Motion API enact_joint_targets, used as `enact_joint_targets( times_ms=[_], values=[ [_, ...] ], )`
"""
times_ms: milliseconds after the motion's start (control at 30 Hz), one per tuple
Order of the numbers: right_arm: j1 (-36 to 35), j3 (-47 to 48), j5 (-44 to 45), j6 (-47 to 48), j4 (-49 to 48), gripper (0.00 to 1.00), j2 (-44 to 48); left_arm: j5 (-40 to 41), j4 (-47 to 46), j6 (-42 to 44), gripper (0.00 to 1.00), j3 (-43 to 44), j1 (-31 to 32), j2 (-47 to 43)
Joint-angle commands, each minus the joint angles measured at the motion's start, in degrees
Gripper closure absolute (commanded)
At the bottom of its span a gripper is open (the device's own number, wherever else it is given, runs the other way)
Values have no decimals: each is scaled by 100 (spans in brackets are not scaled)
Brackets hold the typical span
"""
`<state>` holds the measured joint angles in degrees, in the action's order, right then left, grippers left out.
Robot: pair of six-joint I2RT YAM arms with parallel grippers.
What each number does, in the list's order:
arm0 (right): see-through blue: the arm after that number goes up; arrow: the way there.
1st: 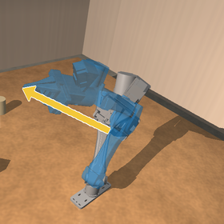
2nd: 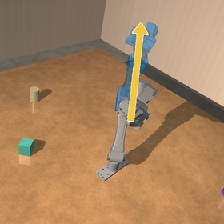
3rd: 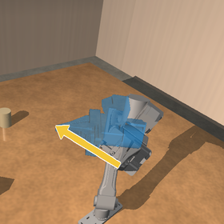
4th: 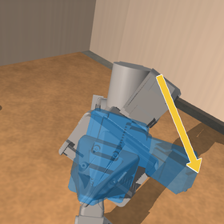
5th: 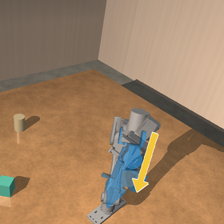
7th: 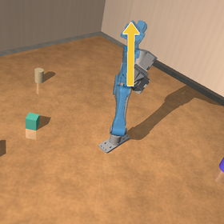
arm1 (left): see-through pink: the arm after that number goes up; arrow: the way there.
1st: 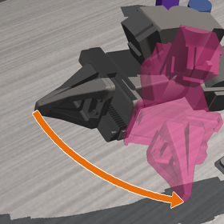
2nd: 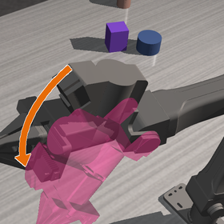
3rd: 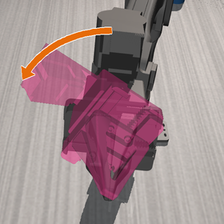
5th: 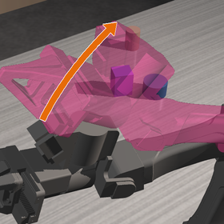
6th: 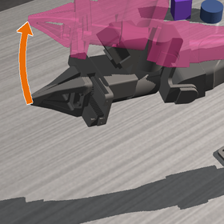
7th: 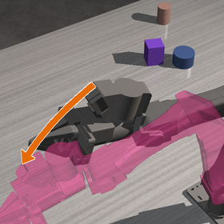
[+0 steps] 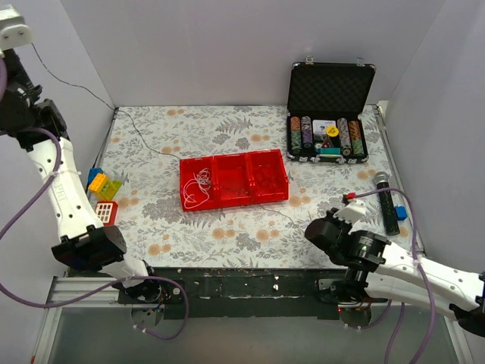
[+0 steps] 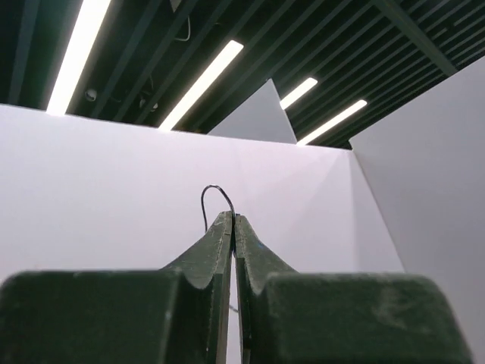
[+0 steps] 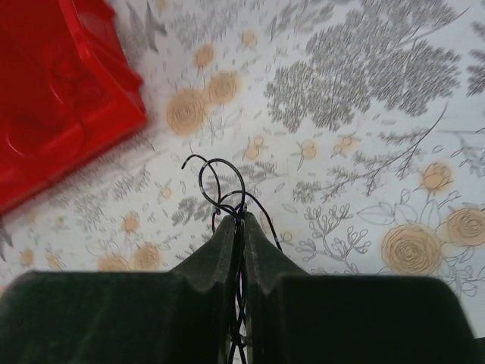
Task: Untangle the cables
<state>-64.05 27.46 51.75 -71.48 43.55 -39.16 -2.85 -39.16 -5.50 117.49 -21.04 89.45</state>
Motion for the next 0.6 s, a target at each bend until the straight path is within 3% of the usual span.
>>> enact_joint_targets(
  times_ms=[0,33,133,267,567],
  values=[
    [-20,690,1697,-826,1465,99,486,-329,4,-1119,100,-445,-524,-568],
    [-20,690,1855,-623,1411,99,618,-504,13,-1155,100,-620,-524,-665],
    [15,865,2225,-2136,2891,99,1084,-795,-119,-1173,100,-825,-515,-719],
    [130,1129,2471,-1686,3072,99,1963,-743,84,-1068,100,-736,-515,-499],
    [139,2183,3420,-666,3054,99,2359,-734,224,-743,100,-930,-524,-253]
  ],
)
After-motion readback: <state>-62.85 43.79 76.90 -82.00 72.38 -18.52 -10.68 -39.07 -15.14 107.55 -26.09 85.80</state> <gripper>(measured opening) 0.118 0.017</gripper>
